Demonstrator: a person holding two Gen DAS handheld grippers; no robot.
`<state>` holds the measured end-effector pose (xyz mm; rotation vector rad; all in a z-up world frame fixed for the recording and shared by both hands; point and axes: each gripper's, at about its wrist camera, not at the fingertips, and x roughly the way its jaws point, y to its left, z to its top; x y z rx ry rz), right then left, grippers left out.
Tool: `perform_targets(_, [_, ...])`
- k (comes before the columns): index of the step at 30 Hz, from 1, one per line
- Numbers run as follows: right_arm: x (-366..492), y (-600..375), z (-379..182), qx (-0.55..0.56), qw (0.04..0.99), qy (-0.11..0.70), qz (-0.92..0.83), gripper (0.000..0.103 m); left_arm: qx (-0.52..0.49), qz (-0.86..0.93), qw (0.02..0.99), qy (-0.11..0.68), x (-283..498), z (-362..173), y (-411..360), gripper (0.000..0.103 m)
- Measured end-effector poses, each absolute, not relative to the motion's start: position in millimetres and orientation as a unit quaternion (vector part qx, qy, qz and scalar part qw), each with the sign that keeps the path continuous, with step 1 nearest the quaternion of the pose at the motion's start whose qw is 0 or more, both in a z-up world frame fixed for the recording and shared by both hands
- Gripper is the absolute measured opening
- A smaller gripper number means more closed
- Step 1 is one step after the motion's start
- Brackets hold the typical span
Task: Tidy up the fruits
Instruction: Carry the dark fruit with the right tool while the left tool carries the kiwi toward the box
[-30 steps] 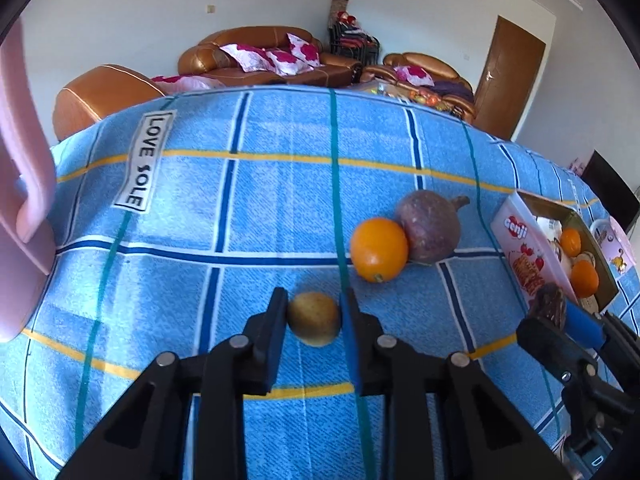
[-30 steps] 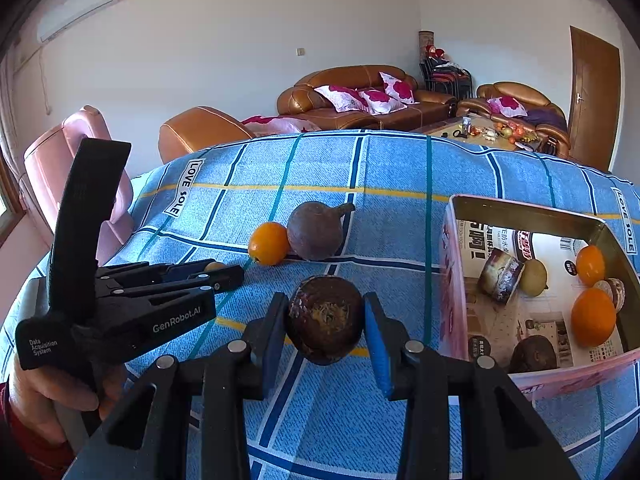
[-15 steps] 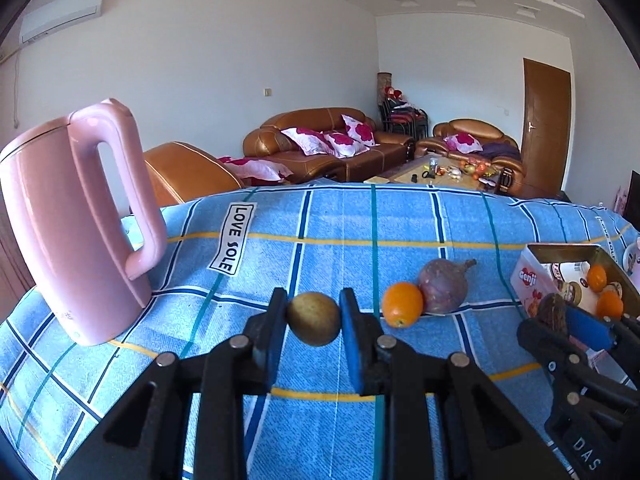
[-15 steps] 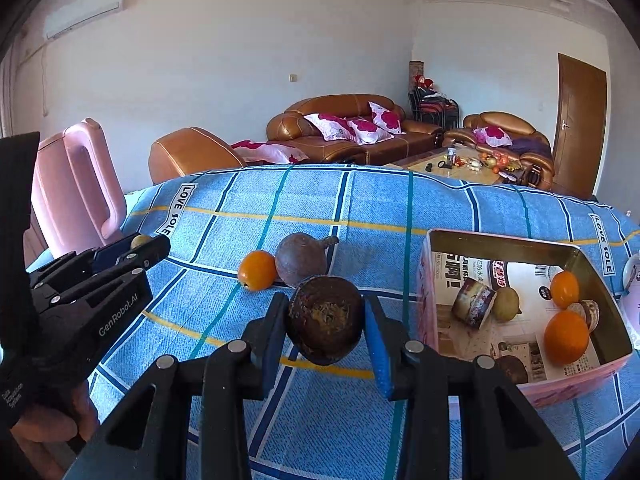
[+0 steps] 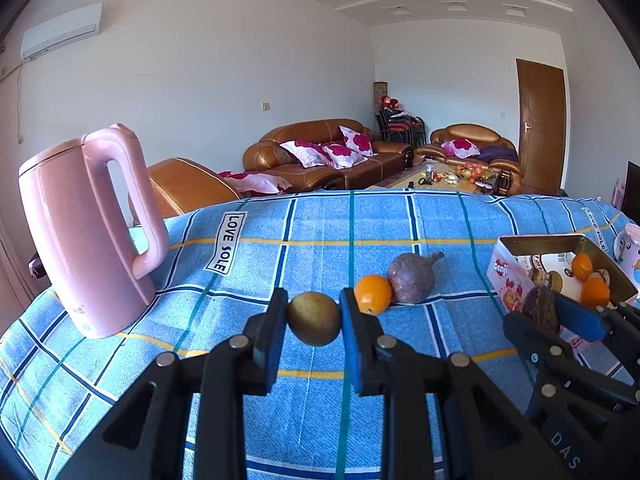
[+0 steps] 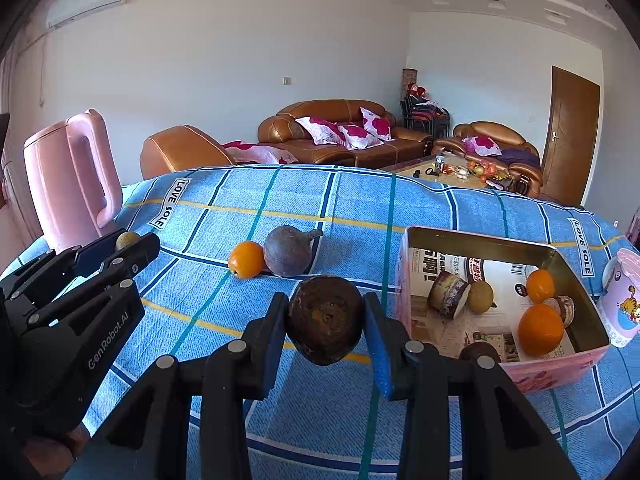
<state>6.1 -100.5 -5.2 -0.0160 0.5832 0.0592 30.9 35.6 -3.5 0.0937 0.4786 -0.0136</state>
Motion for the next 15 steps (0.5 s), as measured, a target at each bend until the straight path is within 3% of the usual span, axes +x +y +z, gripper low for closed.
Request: perform_targets(15, [-10.7,-123.8,-4.0,-0.019,0.959,0.282,0.018,0.040,0.038,-0.018,0.968,0.246,22.3,-4.5,13.7,0.028])
